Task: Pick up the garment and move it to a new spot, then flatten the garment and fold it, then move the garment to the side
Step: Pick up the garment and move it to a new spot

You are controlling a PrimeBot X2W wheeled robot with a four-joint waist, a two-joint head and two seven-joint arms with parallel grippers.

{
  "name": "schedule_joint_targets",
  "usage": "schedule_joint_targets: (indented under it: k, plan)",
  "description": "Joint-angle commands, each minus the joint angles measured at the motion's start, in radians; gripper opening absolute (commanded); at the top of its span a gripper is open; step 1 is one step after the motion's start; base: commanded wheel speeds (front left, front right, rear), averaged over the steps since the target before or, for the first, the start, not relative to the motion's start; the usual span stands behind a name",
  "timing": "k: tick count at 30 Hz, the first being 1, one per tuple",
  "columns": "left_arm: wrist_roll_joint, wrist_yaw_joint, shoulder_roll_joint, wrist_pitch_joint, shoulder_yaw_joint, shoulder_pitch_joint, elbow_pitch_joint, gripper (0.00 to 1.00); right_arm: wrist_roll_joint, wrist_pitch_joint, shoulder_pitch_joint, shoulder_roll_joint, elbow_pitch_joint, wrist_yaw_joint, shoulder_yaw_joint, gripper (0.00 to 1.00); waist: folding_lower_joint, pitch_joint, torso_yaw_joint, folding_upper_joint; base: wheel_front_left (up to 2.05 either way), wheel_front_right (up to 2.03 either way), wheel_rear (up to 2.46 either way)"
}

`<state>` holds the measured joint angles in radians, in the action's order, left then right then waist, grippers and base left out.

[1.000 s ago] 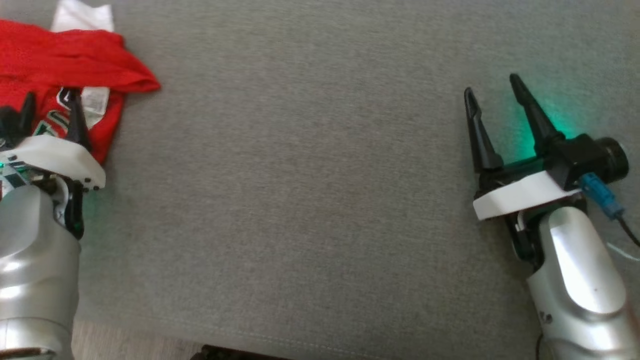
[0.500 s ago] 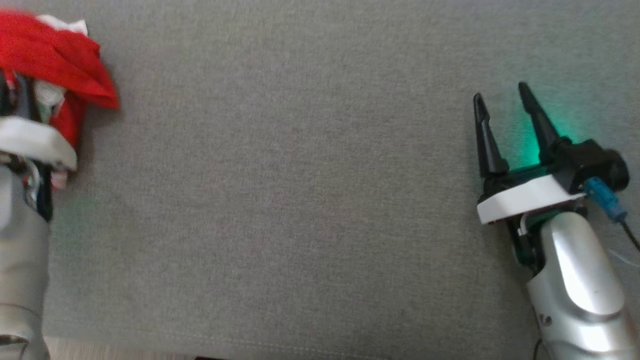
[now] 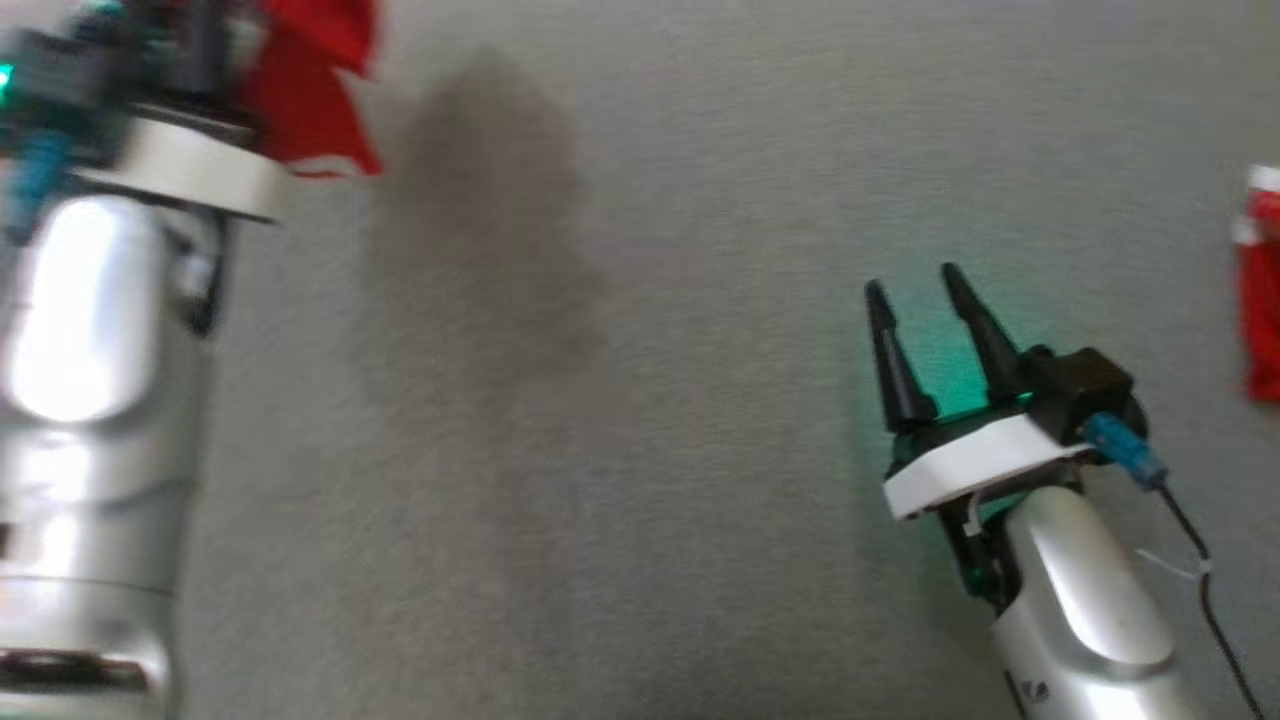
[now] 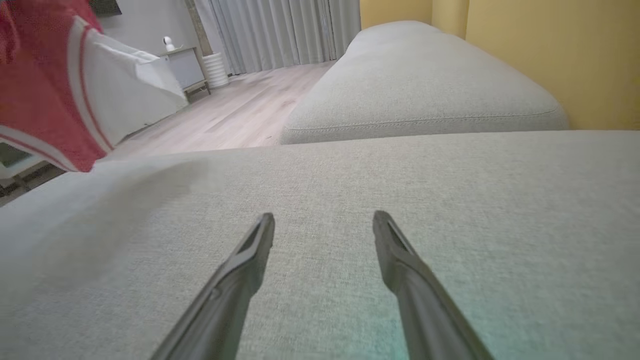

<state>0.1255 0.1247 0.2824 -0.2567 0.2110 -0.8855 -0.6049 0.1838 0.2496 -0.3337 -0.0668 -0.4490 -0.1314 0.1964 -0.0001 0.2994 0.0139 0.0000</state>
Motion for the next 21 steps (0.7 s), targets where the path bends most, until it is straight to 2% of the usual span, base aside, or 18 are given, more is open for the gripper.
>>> schedule_joint_targets:
  k: [1, 9, 15, 16, 17, 18, 21]
  plan:
    - [0.011, 0.003, 0.01, -0.005, 0.001, 0.0, 0.053, 0.0, 0.023, 0.012, 0.012, 0.016, 0.031, 0.001, 0.042, 1.0, 0.0001, -0.058, -0.1, 0.0, 0.0, 0.0, 0.0]
    - [0.083, 0.006, -0.161, -0.005, 0.183, 0.08, 0.073, 0.0, 0.077, 0.012, 0.018, 0.016, 0.052, 0.001, 0.113, 1.0, 0.0001, -0.064, -0.232, 0.0, 0.0, 0.0, 0.0]
    - [0.166, 0.006, -0.219, -0.005, 0.302, 0.163, 0.03, 0.0, 0.088, 0.012, 0.016, 0.016, 0.057, 0.001, 0.124, 1.0, 0.0001, -0.061, -0.266, 0.0, 0.0, 0.0, 0.0]
    - [0.173, 0.006, -0.223, -0.005, 0.312, 0.181, 0.018, 0.03, 0.089, 0.012, 0.017, 0.016, 0.058, 0.001, 0.123, 1.0, 0.0001, -0.062, -0.266, 0.0, 0.0, 0.0, 0.0]
    - [0.18, 0.006, -0.226, -0.005, 0.319, 0.199, 0.006, 0.6, 0.09, 0.012, 0.019, 0.016, 0.058, 0.001, 0.122, 1.0, 0.0001, -0.063, -0.265, 0.0, 0.0, 0.0, 0.0]
    - [0.183, 0.006, -0.227, -0.005, 0.325, 0.216, -0.005, 1.0, 0.09, 0.012, 0.02, 0.016, 0.059, 0.001, 0.12, 1.0, 0.0001, -0.065, -0.261, 0.0, 0.0, 0.0, 0.0]
    - [0.189, -0.009, -0.23, -0.005, 0.319, 0.258, -0.019, 1.0, 0.088, 0.012, 0.024, 0.017, 0.06, 0.001, 0.113, 1.0, 0.0001, -0.066, -0.239, 0.0, 0.0, 0.0, 0.0]
